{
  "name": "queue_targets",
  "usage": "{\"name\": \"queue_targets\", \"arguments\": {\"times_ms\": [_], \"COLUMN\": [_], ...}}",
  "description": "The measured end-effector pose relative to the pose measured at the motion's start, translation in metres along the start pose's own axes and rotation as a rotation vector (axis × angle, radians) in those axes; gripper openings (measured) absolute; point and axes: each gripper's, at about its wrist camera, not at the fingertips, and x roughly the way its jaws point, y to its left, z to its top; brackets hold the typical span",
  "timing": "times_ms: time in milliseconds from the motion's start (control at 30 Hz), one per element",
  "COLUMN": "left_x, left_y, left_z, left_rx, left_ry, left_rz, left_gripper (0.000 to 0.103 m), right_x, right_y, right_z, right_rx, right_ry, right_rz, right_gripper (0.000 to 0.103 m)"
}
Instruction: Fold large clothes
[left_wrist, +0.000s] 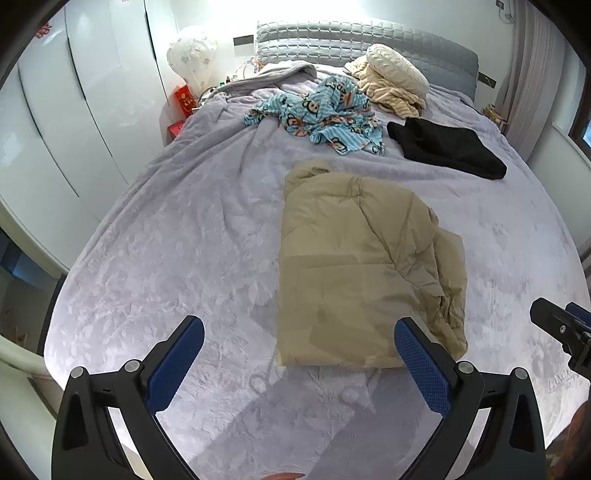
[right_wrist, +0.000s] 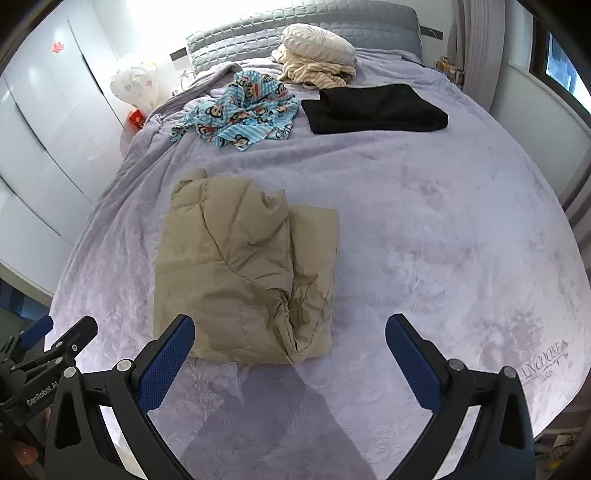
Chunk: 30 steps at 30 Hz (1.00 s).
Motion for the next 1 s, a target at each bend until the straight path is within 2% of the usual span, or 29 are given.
{"name": "queue_targets", "arguments": {"times_ms": [433,1000], "left_x": [-0.011,-0.017], "left_y": [0.008,0.009], "left_z": [0.000,-0.001], "left_rx": [-0.017,-0.021], "left_ry": [-0.011,-0.022], "left_rz": [-0.029,-0.023], "left_gripper": [0.103,0.103], "right_x": [-0.012,-0.017], "right_y": [0.004,0.010], "right_z": [-0.002,-0.003], "right_rx": [-0.008,-0.013], "right_ry": [-0.023,-0.029], "right_rz": [0.003,0.002], "right_gripper": [0.103,0.103]}}
